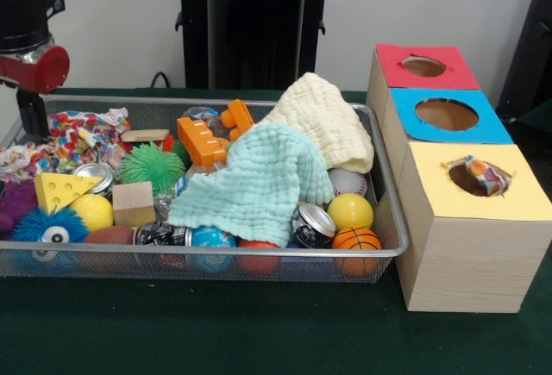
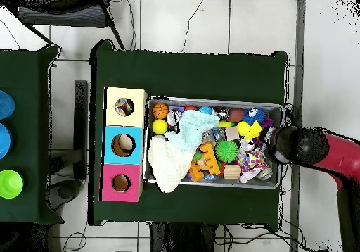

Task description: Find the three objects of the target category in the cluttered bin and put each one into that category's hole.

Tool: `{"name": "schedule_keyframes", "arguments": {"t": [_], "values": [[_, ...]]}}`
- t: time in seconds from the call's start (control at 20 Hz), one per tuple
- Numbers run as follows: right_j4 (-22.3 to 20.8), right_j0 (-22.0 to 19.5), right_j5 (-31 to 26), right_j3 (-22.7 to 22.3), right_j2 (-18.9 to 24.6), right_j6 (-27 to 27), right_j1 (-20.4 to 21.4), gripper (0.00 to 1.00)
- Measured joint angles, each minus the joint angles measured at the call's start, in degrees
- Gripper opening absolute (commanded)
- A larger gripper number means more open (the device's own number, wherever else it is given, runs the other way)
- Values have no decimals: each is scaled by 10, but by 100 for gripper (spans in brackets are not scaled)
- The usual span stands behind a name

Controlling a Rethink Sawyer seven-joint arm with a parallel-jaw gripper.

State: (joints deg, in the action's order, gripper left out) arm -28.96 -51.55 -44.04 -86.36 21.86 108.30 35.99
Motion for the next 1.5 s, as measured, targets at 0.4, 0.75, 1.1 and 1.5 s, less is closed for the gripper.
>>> {"name": "schedule_keyframes", "arguments": {"t": [0.4, 0.75, 1.1, 1.5], "values": [[-5, 5, 0, -2, 0, 0, 0, 100], [-25, 27, 0, -2, -5, 0, -3, 100], [-49, 42, 0, 3, -13, 0, -17, 100], [-78, 49, 0, 24, -25, 0, -25, 100]]}}
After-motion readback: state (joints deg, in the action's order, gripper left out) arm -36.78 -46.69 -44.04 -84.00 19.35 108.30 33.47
